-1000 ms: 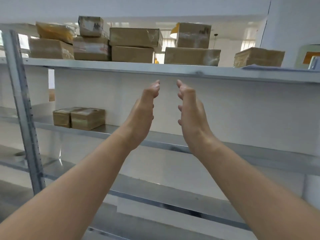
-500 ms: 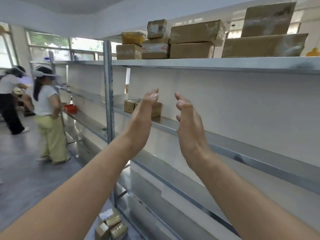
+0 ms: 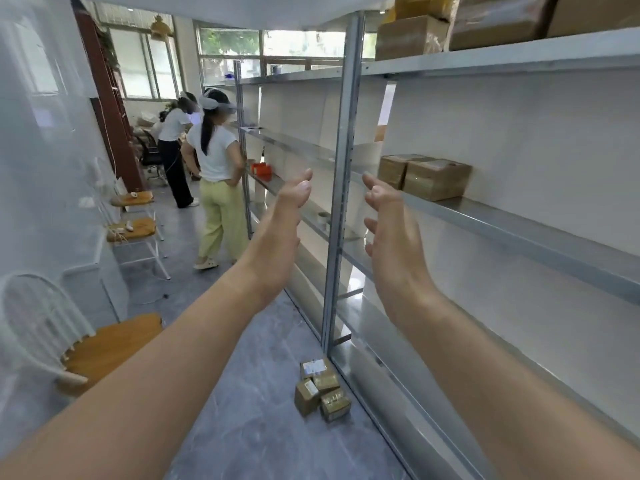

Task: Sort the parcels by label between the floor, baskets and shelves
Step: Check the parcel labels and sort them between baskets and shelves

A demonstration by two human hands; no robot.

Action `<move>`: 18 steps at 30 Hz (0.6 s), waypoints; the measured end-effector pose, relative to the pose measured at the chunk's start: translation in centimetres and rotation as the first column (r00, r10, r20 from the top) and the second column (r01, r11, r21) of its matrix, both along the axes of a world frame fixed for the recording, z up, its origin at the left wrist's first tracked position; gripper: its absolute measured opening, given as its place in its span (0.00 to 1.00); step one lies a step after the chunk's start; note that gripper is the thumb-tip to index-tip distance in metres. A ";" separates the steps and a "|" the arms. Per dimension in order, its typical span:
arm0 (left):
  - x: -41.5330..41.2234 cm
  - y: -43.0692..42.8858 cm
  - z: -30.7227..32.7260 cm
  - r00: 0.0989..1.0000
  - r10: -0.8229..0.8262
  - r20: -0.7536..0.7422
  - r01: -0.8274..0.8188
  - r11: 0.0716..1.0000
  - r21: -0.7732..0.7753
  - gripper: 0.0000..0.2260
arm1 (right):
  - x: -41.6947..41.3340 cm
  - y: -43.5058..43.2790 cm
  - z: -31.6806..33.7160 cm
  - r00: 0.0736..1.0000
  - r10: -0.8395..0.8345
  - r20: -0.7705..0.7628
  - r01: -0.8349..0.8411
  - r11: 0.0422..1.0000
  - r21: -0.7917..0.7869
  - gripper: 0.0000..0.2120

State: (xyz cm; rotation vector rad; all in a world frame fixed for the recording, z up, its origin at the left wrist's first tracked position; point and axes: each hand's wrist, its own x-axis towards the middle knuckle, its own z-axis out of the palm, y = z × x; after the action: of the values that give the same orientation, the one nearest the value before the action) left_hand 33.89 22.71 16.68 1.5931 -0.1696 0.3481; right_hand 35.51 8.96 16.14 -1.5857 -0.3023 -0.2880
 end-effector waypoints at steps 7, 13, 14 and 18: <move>4.7 9.5 -4.0 0.995 0.003 -0.104 -0.002 1.000 0.019 0.33 | 4.4 9.3 -4.4 0.990 -0.044 -0.134 0.045 0.999 0.003 0.34; 9.9 13.3 -7.8 0.974 -0.083 -0.209 0.082 0.997 -0.013 0.29 | 8.5 13.2 -7.9 0.964 -0.128 -0.233 0.131 0.991 -0.001 0.33; 10.9 13.6 -8.5 0.969 -0.095 -0.227 0.093 0.996 -0.020 0.30 | 9.3 13.5 -8.4 0.960 -0.142 -0.241 0.144 0.990 -0.006 0.33; 15.6 13.5 -11.6 0.946 -0.113 -0.304 0.110 0.994 -0.029 0.30 | 13.4 13.7 -11.1 0.942 -0.174 -0.287 0.179 0.984 -0.007 0.32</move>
State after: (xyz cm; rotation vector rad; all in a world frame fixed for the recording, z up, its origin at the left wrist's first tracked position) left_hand 49.53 36.20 5.12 1.5975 -0.0190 0.0119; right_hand 48.88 22.63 5.01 -1.6138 0.0687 -0.1936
